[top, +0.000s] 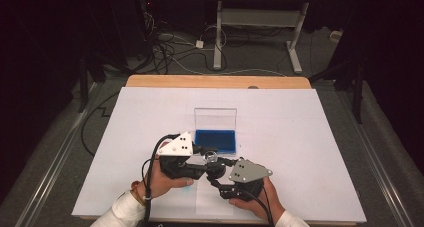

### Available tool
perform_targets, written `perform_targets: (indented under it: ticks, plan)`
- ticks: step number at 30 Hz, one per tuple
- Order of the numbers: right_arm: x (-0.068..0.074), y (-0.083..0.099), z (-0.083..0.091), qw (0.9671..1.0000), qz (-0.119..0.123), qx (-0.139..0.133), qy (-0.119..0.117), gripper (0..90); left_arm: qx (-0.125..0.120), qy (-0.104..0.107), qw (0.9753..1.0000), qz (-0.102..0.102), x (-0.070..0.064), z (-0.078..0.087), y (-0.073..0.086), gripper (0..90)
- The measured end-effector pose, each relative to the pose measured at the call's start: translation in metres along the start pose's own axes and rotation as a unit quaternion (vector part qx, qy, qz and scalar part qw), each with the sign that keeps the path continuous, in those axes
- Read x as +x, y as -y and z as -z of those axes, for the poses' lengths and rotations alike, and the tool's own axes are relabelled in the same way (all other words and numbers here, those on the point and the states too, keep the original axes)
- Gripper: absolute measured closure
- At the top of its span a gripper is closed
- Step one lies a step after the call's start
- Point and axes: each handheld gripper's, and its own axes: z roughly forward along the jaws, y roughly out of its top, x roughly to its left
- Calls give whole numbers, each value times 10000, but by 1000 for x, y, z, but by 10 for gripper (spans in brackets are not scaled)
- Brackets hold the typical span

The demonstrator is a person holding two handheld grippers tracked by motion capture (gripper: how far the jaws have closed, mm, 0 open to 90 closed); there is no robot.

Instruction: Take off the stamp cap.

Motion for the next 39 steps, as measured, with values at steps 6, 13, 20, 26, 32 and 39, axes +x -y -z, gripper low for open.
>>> perform_targets:
  ticks: [6,13,20,26,32,39]
  plan:
    - [-1,0,1,10000,-40,-1,-30,383,-30,24,10000,43,1,0,1,546]
    - [-2,1,1,9998,-157,-25,-133,380,-46,35,10000,48,1,-1,1,546]
    - [-3,2,-1,9993,-274,-19,-247,372,-28,36,10000,40,1,-3,2,546]
    - [-5,3,-1,9987,-355,-70,-345,380,-51,36,10000,32,1,-3,2,546]
    - [-7,4,0,9976,-510,-111,-460,377,-80,50,10000,10,0,-3,3,546]
    - [-9,5,0,9968,-611,-160,-496,369,-81,58,10000,6,0,-4,3,546]
